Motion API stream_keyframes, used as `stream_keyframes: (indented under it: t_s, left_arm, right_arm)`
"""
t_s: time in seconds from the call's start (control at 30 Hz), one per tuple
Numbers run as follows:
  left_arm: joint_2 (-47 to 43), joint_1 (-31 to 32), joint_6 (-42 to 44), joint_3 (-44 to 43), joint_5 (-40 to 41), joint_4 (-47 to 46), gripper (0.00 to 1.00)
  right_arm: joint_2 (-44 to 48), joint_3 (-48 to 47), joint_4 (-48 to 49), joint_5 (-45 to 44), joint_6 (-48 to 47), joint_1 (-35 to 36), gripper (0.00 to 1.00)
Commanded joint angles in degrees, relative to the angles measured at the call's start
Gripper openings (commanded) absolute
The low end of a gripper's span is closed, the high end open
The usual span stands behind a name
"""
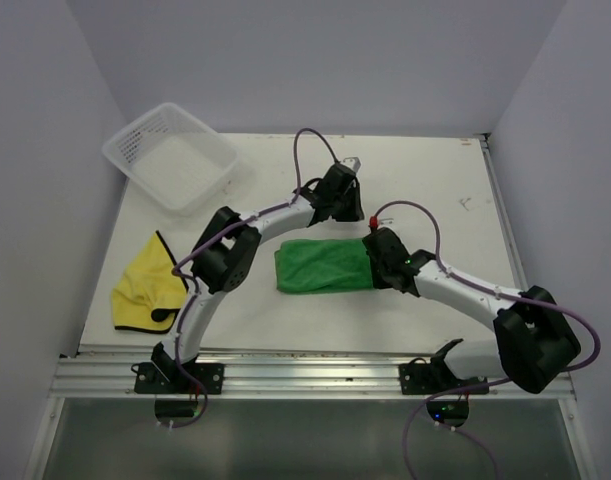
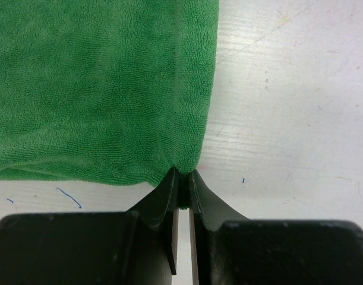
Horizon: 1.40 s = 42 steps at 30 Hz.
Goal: Roll the towels
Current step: Roll the towel
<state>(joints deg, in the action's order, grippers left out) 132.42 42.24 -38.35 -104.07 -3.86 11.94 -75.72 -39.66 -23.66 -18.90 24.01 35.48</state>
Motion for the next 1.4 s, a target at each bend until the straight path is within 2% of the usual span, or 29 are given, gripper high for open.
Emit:
stream_keyframes:
  t_s: [0.0, 0.13, 0.37, 0.6, 0.73, 0.9, 1.13, 1.37]
  left_arm:
    - [-5.24, 0.04, 1.17, 1.06, -0.63, -3.42, 0.24]
    - [-7.35, -0.23, 2.22, 2.82, 0.52, -2.98, 0.23]
    - [-13.14, -1.28, 3.45, 10.98, 2.01, -4.65, 0.23]
    - [-15.08, -1.9, 4.95, 14.24, 2.01, -5.26, 0.21]
    - [-16.92, -1.81, 5.48, 16.61, 1.05, -5.7, 0.15]
    - [-21.14, -1.81, 6.0, 24.96, -2.11, -8.52, 0.01]
    - [-23.26, -0.93, 6.97, 33.83, -3.35, -10.36, 0.0]
    - [-20.89, 0.57, 7.68, 35.87, -2.21, -10.54, 0.0]
  right_arm:
    - [0.32, -2.08, -0.25, -4.65, -0.19, 1.95, 0.0]
    - [-2.49, -3.93, -1.39, -7.64, -0.28, 4.76, 0.0]
    - [-7.76, -6.83, -3.49, -13.62, 0.07, 10.48, 0.0]
    - [-12.77, -10.26, -5.61, -19.16, -0.19, 15.93, 0.0]
    - [-15.58, -12.46, -7.36, -21.35, -0.28, 18.56, 0.0]
    - [-18.31, -14.57, -8.68, -22.5, -0.63, 19.8, 0.0]
    - [-22.97, -17.47, -10.88, -24.96, -0.89, 22.17, 0.0]
    - [-25.88, -19.66, -11.76, -26.63, -1.51, 23.58, 0.0]
